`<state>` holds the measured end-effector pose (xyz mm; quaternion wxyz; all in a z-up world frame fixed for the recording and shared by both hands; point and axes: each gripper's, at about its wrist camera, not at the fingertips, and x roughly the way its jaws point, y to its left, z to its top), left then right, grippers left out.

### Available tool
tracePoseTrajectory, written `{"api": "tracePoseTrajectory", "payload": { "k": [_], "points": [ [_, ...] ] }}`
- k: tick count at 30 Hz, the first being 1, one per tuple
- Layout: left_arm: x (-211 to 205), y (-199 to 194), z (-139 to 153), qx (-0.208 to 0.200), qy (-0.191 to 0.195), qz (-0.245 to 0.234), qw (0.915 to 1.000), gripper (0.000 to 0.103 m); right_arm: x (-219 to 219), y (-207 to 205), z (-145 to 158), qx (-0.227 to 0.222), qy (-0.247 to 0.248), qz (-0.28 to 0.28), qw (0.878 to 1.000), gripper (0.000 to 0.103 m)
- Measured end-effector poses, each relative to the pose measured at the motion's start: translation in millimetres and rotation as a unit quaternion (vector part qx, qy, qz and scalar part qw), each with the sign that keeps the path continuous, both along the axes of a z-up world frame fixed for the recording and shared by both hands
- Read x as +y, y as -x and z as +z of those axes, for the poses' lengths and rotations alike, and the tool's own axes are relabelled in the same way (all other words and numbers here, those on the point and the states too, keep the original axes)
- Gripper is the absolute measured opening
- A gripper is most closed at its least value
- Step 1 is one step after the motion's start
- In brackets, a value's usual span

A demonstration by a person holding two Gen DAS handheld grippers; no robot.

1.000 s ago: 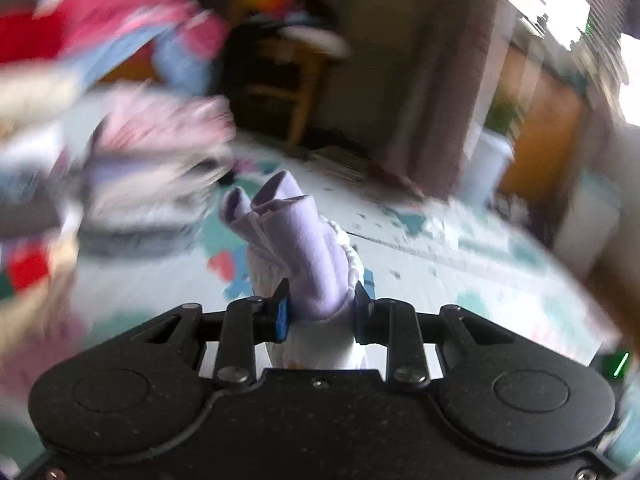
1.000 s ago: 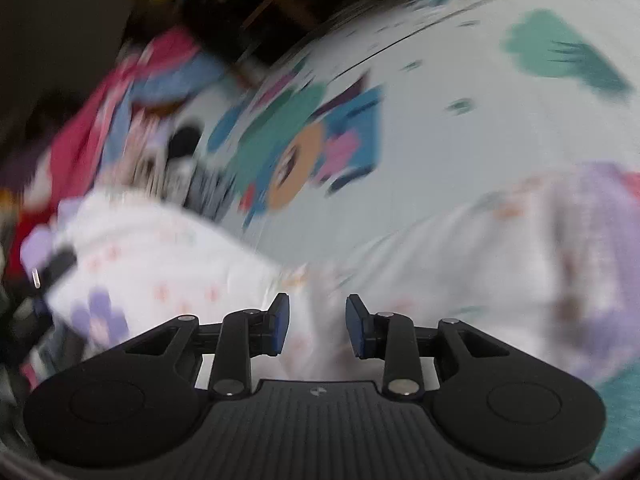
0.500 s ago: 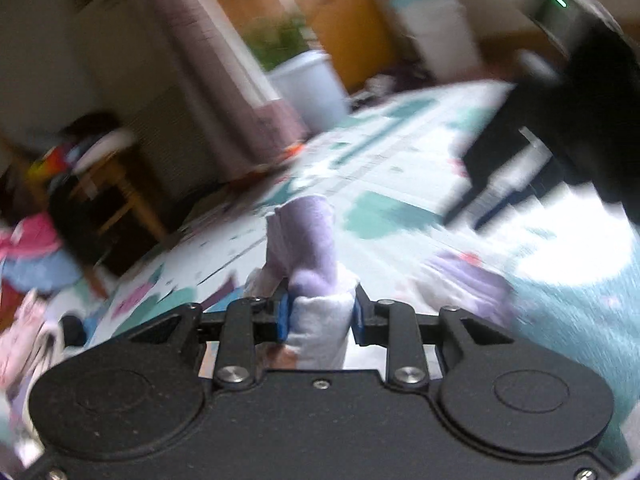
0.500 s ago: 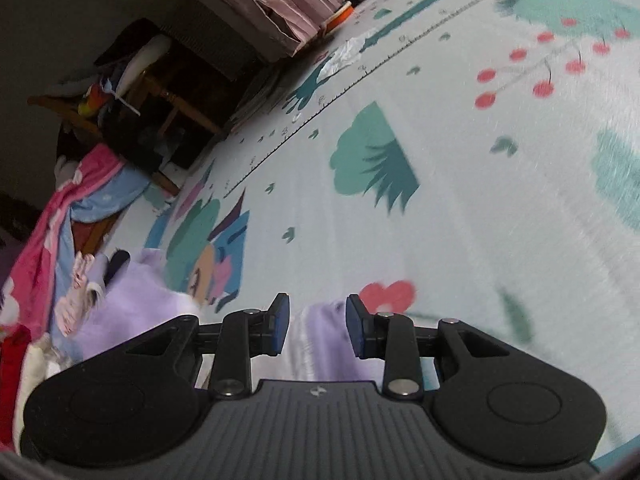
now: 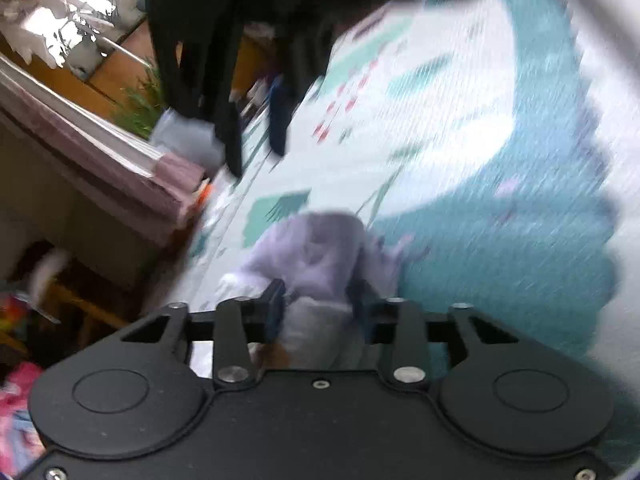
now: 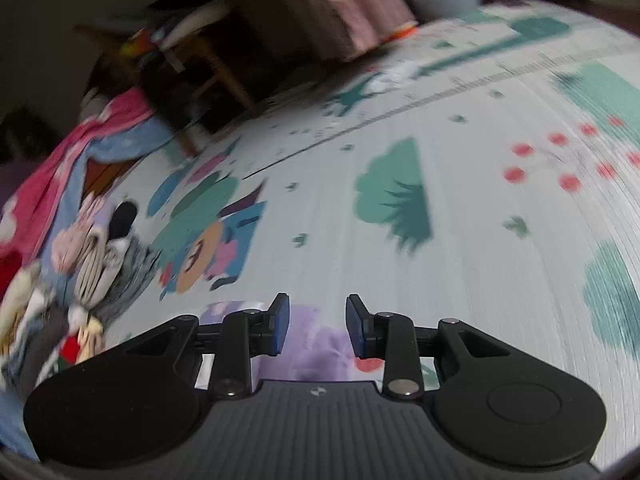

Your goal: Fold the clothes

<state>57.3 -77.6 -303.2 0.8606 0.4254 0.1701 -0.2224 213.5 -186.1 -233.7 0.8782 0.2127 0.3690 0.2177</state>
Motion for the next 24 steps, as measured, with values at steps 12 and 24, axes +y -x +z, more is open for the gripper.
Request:
{"api": "tracePoseTrajectory", "payload": {
  "k": [12,24],
  "points": [
    [158.8,-21.0,95.4,0.076,0.331,0.187,0.9218,0.048,71.1,10.8,33.5,-0.089,0.069,0.113,0.987,0.041],
    [161.9,-45.9,20.2,0.097,0.243,0.14,0.9549,0.049,115.7,60.8,-40.3,-0.17,0.298,0.216,0.914,0.052]
  ]
}}
